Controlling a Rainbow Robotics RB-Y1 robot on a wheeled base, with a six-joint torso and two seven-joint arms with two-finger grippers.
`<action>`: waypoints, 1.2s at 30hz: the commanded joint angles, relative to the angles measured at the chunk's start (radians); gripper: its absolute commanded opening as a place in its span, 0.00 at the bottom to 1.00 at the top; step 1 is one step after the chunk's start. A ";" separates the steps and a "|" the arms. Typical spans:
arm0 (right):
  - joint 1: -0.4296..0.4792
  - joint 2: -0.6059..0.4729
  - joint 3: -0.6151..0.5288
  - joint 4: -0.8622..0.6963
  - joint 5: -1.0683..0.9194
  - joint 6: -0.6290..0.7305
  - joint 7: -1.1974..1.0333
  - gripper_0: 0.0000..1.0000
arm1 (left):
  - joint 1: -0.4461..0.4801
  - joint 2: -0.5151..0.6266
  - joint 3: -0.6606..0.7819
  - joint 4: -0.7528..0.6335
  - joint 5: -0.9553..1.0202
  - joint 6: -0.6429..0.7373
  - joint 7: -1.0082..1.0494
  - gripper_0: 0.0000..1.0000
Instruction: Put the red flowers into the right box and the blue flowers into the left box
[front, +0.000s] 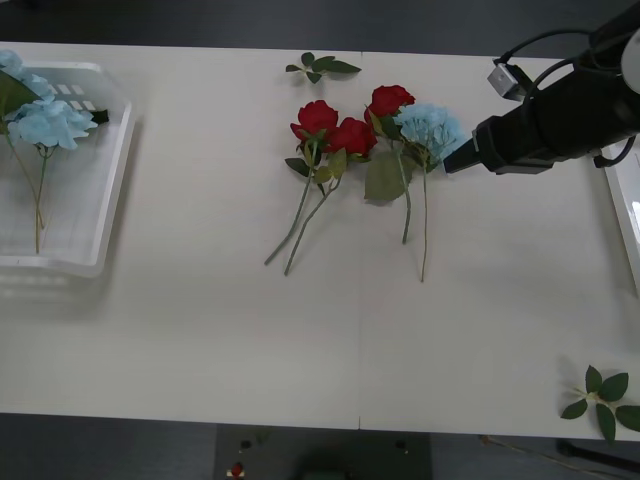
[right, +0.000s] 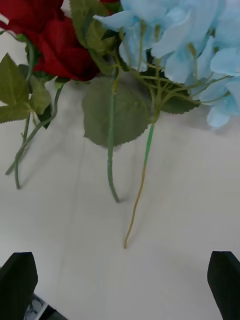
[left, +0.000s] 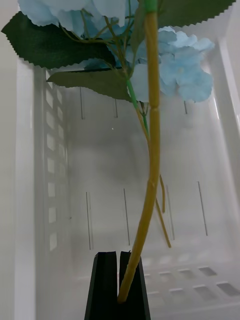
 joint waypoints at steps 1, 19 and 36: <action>0.002 0.012 -0.019 -0.017 0.074 -0.015 -0.098 1.00 | -0.050 0.030 -0.059 -0.052 -0.029 -0.122 0.185 0.00; 0.055 0.098 0.100 0.086 0.166 -0.280 -0.213 1.00 | -0.112 -0.093 -0.200 -0.056 -0.230 -0.479 0.616 0.00; 0.055 0.216 0.191 0.264 0.238 -0.526 -0.214 1.00 | -0.105 -0.168 -0.207 -0.058 -0.302 -0.512 0.683 0.00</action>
